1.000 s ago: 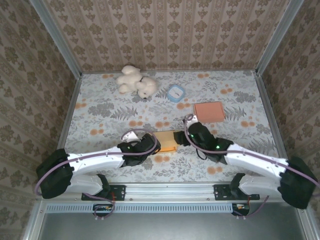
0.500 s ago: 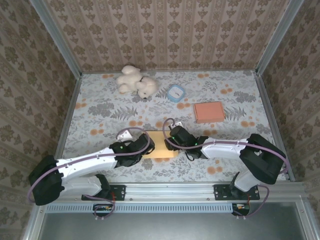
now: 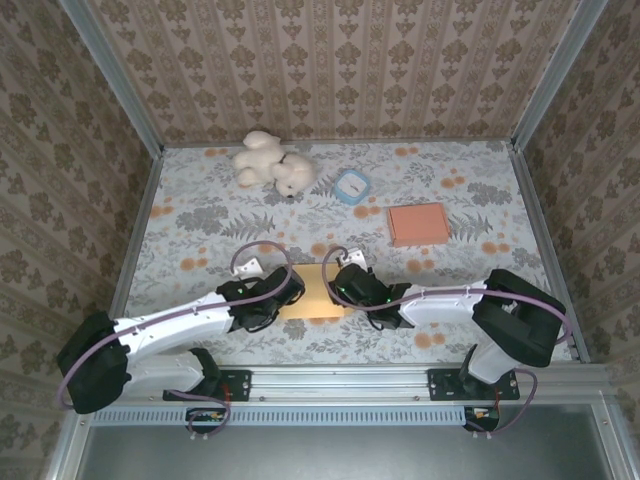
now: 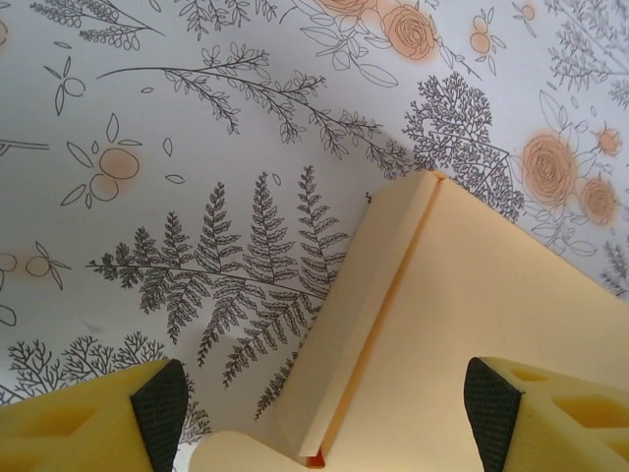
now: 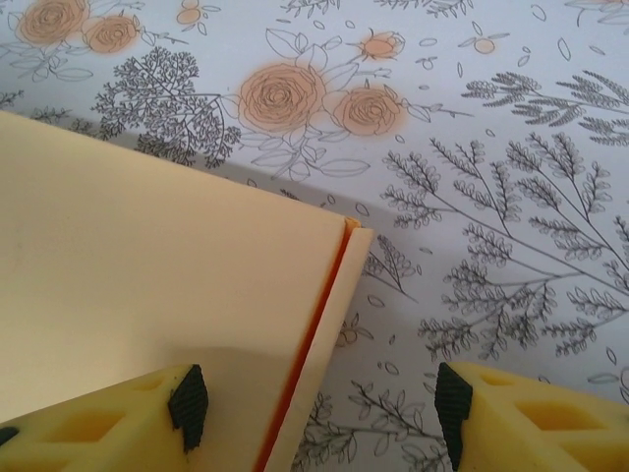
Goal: Fold the paper box
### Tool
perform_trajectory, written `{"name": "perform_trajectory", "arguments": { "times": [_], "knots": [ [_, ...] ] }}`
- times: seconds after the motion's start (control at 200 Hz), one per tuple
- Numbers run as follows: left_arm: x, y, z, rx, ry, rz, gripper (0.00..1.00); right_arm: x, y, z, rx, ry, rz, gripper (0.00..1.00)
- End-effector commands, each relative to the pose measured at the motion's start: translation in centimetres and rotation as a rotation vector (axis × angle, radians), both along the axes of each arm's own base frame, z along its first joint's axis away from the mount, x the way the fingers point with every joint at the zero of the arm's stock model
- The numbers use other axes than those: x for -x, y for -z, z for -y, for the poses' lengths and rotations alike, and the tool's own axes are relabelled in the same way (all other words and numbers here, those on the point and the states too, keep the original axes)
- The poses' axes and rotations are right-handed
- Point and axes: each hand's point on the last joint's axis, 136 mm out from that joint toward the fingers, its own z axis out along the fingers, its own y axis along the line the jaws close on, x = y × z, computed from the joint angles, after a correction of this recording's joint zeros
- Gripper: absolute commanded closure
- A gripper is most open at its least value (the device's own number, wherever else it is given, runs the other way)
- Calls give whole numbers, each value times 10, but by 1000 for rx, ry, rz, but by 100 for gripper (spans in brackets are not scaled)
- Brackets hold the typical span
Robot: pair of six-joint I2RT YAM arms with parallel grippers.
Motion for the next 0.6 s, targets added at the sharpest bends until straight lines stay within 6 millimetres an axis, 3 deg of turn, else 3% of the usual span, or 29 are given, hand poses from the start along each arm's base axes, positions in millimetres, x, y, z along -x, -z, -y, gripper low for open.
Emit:
{"name": "perform_trajectory", "arguments": {
  "times": [0.0, 0.195, 0.52, 0.535, 0.595],
  "knots": [
    [-3, -3, 3, -29, 47, 1, 22, 12, 11, 22, 23, 55, -17, 34],
    [-15, -1, 18, -10, 82, 33, 22, 20, 12, 24, -58, 78, -17, 34],
    [-29, 15, 64, -51, 358, 78, 30, 34, 9, 24, -143, 68, -33, 34],
    [-29, 15, 66, -54, 369, 85, 30, 34, 0, 24, -173, 70, -19, 34],
    [-32, 13, 72, -71, 412, 103, 31, 37, -4, 27, -196, 77, -12, 34]
  ]
}}
